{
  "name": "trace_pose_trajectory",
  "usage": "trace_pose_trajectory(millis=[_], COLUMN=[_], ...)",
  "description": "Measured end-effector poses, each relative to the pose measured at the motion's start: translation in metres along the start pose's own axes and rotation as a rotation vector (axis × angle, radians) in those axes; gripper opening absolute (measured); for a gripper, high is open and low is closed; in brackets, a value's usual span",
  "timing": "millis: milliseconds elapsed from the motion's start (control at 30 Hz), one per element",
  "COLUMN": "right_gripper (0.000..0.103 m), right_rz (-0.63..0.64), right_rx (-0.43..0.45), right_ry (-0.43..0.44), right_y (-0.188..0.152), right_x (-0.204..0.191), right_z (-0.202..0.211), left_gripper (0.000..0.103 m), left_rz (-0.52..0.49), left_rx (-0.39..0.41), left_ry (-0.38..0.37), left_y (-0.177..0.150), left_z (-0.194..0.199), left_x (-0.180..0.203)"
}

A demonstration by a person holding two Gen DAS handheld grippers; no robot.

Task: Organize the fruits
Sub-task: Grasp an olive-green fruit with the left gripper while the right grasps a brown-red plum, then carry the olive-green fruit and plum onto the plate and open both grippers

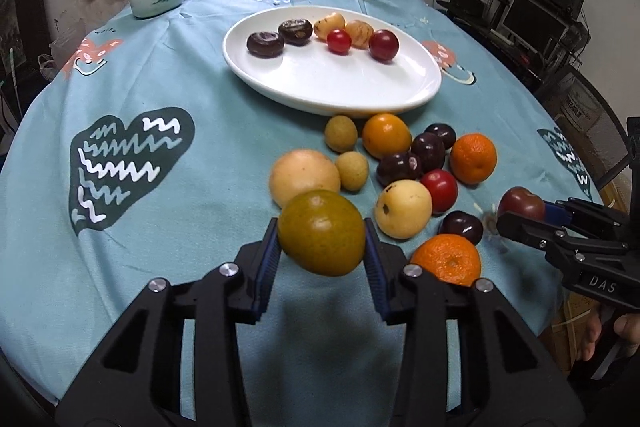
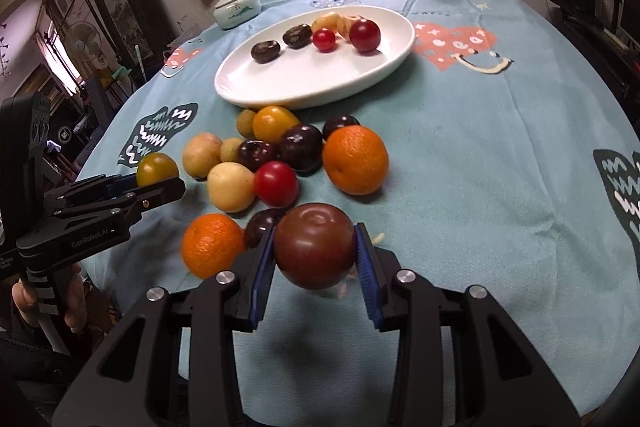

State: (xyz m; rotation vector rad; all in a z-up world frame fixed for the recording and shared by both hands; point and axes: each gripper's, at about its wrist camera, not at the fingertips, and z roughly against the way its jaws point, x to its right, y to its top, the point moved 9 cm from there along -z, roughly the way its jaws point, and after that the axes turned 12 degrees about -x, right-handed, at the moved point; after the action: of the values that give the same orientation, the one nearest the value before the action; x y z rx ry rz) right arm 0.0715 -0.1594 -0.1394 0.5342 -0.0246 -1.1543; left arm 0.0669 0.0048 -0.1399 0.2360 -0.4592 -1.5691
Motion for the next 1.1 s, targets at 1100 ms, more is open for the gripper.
trace_pose_trajectory(millis=[1100], right_gripper=[0.039], right_rz=[0.156], right_rx=[-0.078], right_ry=[-0.071], right_y=[0.205], right_x=[-0.011], right_z=[-0.071], left_gripper=[0.041], left_rz=[-0.020], left_rx=[-0.054], left_ry=[0.029], left_y=[0.199], left_z=[-0.063], left_x=[-0.031])
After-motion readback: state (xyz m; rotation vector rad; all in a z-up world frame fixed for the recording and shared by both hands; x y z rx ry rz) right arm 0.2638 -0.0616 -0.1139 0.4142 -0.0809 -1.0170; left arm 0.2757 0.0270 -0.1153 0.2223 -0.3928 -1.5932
